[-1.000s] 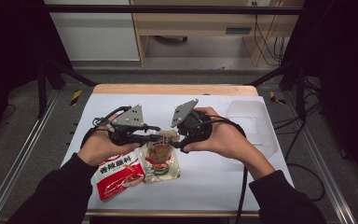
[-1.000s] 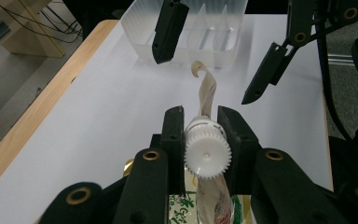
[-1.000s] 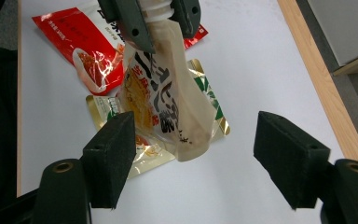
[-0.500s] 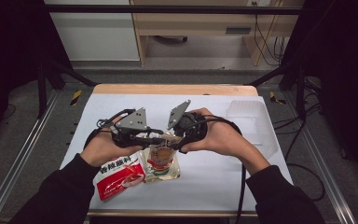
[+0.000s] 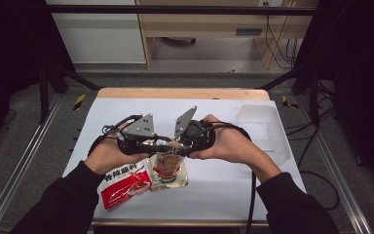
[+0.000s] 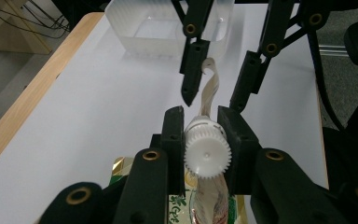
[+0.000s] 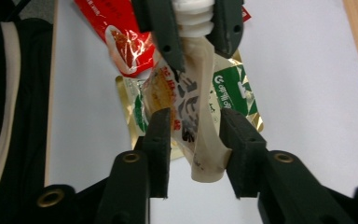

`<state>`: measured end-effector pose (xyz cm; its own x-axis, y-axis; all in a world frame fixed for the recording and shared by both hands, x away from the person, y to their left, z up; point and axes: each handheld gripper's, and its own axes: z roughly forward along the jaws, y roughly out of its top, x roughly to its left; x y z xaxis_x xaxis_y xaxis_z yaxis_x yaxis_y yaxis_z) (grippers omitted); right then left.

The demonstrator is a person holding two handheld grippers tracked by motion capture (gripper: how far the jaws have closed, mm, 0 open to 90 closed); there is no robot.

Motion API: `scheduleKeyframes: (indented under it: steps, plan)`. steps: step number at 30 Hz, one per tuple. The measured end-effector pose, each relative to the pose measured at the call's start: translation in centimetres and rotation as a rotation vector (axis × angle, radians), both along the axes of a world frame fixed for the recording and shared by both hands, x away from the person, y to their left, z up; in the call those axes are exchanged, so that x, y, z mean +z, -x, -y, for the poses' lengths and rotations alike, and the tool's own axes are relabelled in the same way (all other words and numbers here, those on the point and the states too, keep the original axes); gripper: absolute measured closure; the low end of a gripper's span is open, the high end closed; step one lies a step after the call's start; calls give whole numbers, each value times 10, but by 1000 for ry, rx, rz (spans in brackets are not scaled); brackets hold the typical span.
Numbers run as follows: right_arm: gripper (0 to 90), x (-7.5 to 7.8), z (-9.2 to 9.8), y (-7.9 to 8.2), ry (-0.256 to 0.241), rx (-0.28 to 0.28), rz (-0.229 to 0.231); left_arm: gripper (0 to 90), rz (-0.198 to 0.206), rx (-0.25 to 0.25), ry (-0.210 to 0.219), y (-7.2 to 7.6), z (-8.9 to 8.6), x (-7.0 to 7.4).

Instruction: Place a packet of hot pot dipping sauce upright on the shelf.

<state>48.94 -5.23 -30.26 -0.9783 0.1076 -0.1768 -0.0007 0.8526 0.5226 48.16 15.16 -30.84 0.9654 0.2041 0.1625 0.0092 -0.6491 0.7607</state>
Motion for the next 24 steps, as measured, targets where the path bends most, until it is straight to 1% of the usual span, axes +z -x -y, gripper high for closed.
scheduleKeyframes:
  steps: [4, 8, 11, 12, 18, 24]
  plan:
    - [736, 1, -1, 2, 12, 15, -6, 730, -4, 4, 5, -1, -1, 0]
    - [805, 2, -2, 3, 20, 4, 3, 730, -11, -1, 10, -1, -1, -1]
    - [827, 2, -2, 3, 27, 4, 11, 730, -9, -1, 8, -1, -1, -1]
    - [851, 2, -2, 2, 30, -6, 18, 730, -7, -1, 6, -1, -1, -1]
    - [876, 3, -5, 2, 39, -37, 32, 729, -18, 4, 10, -2, -3, -2]
    - [888, 3, -7, 3, 51, -21, 41, 727, -22, 9, 9, -2, -5, -4]
